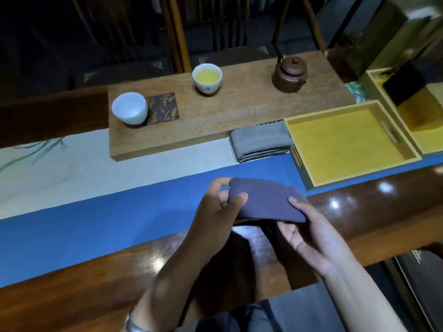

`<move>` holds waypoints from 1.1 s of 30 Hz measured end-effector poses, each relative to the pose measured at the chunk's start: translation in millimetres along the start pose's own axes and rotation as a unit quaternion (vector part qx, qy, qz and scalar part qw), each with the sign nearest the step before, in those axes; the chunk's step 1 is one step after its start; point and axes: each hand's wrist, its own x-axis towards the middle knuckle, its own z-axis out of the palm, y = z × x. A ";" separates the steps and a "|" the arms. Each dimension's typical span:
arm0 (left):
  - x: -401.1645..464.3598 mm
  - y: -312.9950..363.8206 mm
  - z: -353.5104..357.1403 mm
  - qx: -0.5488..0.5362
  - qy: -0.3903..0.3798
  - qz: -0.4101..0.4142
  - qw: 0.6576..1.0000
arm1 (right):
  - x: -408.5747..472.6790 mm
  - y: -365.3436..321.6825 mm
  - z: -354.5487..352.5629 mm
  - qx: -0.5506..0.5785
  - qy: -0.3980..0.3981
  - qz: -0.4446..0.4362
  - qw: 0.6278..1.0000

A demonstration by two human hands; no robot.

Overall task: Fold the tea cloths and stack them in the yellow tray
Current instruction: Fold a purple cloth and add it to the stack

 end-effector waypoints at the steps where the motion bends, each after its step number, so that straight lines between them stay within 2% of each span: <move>1: 7.0 4.2 -1.4 -0.004 0.013 -0.004 1.000 | 4.1 -11.1 2.9 -0.040 0.011 -0.022 0.999; 6: 53.5 15.7 -1.5 -0.012 0.092 -0.038 0.995 | 30.8 -63.5 30.9 -0.248 -0.020 -0.125 0.960; 10: 91.0 21.5 2.4 -0.013 0.151 -0.047 0.987 | 64.4 -99.5 55.1 -0.444 0.011 -0.239 0.863; 15: 143.9 10.5 11.2 0.020 0.214 -0.061 0.975 | 121.3 -126.7 66.2 -0.507 0.005 -0.281 0.815; 23: 176.6 -22.5 21.4 0.084 0.219 -0.084 0.969 | 172.0 -144.4 44.2 -0.586 0.017 -0.269 0.764; 26: 176.9 -32.9 20.5 0.116 0.243 -0.098 0.958 | 182.3 -142.6 42.0 -0.634 0.024 -0.310 0.708; 29: 175.3 -39.3 20.5 0.087 0.255 -0.109 0.957 | 185.9 -138.0 35.9 -0.681 0.037 -0.355 0.639; 30: 176.3 -39.7 20.4 0.082 0.252 -0.111 0.958 | 187.5 -137.7 33.6 -0.685 0.042 -0.356 0.634; 33: 179.9 -40.6 20.8 0.076 0.249 -0.110 0.959 | 193.4 -138.6 26.6 -0.672 0.056 -0.337 0.657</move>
